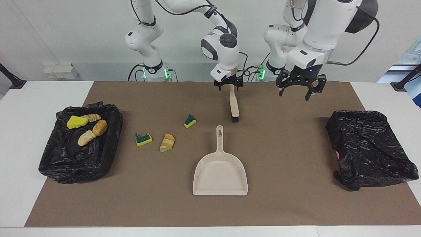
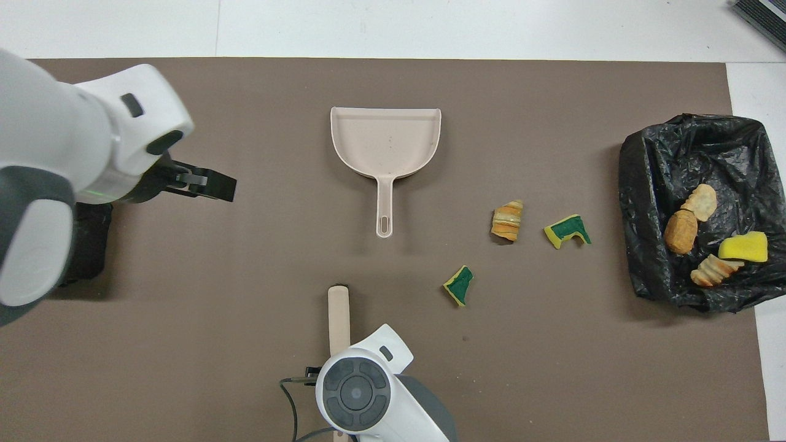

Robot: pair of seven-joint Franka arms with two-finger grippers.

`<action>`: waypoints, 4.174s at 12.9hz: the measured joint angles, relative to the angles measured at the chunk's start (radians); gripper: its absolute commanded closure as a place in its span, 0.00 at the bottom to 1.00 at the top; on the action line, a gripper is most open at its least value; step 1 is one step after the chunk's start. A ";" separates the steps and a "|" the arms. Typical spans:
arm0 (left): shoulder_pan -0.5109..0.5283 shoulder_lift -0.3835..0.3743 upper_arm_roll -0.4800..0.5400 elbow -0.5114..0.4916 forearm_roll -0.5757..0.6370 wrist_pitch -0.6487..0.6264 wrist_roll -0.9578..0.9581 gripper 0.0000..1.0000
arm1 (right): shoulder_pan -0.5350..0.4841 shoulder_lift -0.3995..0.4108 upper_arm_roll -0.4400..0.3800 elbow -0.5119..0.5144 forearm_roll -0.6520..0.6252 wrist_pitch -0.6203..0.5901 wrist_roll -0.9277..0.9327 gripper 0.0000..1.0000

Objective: Sweep and dump trash in bin

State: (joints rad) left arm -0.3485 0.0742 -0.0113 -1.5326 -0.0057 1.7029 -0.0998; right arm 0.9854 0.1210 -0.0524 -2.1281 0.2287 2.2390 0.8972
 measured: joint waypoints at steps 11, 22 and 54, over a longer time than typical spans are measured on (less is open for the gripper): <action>-0.224 0.265 -0.001 -0.110 -0.001 0.410 -0.261 0.00 | 0.031 0.000 -0.001 -0.044 0.000 0.037 0.004 0.43; -0.302 0.422 -0.001 -0.058 -0.015 0.501 -0.392 0.00 | 0.031 -0.001 -0.002 -0.022 0.000 -0.057 -0.024 1.00; -0.232 0.048 0.013 -0.416 0.105 0.215 0.742 1.00 | -0.968 -0.141 -0.022 -0.148 -0.375 -0.153 -0.978 1.00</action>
State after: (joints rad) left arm -0.5810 0.1220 0.0021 -1.9488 0.0996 1.9180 0.6424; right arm 0.0174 -0.0204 -0.0746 -2.2765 -0.1460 2.0858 -0.0803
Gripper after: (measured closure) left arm 0.687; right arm 0.740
